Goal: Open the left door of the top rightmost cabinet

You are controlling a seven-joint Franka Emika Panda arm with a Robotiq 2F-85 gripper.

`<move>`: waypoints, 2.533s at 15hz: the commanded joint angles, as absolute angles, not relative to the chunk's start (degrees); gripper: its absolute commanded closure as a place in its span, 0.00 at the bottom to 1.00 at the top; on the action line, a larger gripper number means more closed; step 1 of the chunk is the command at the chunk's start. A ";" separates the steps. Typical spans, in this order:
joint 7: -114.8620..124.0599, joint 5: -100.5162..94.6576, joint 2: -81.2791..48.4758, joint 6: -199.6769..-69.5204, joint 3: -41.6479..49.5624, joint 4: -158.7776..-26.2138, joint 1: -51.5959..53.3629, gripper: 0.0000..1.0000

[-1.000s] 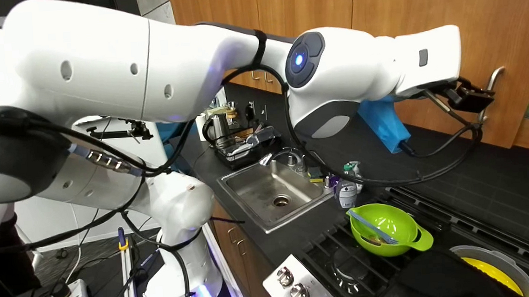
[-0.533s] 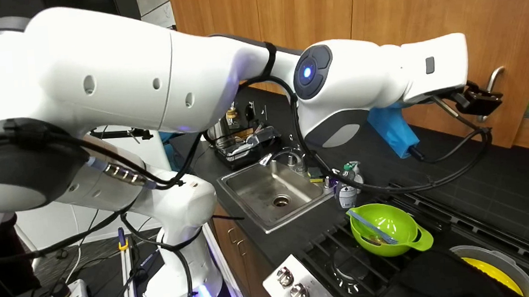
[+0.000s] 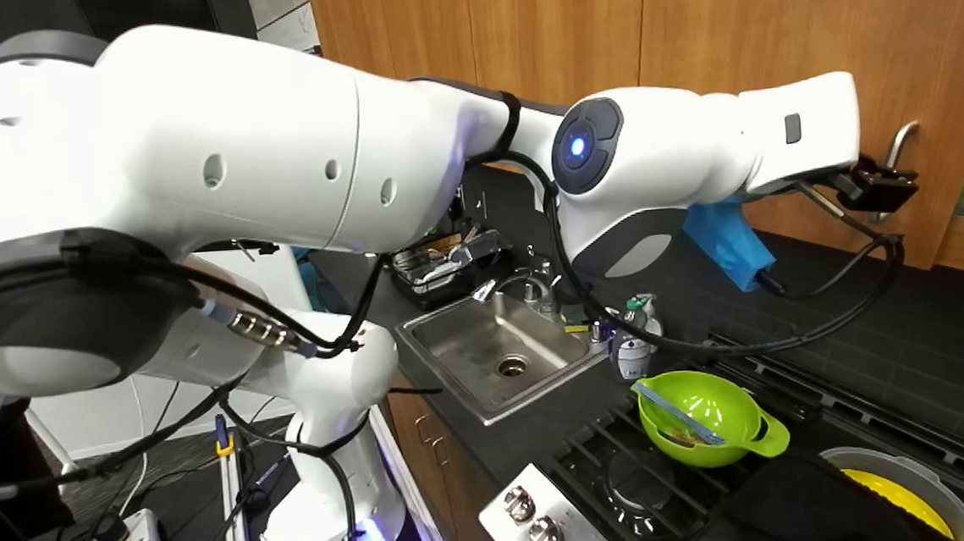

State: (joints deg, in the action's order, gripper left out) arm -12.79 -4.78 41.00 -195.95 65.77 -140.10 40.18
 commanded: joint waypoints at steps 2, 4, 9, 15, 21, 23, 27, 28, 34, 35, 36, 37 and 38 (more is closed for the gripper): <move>-11.85 -7.14 40.31 -196.73 68.83 -137.80 43.06 0.00; -11.92 -7.39 39.97 -196.99 70.01 -137.22 44.17 0.00; -12.21 -7.99 39.86 -197.18 72.25 -136.59 46.52 0.00; -12.48 -8.21 40.03 -196.92 73.64 -136.01 48.23 0.32; -12.43 -8.15 39.96 -196.90 74.00 -135.70 48.66 0.81; -12.44 -8.20 40.04 -196.49 73.84 -135.26 48.55 0.94; -13.00 -9.02 40.08 -196.30 73.92 -135.02 48.36 0.95; -13.07 -9.15 40.16 -196.13 73.81 -134.86 48.25 0.95; -11.39 -8.21 40.02 -195.61 69.49 -137.63 43.46 0.95; -10.87 -8.14 40.66 -194.77 67.63 -138.55 41.51 0.95; -10.37 -7.96 40.89 -194.61 66.12 -139.44 39.84 0.95; -9.95 -7.87 41.19 -194.50 64.21 -140.84 37.55 0.95; -9.51 -7.61 41.17 -194.61 62.58 -141.90 35.62 0.95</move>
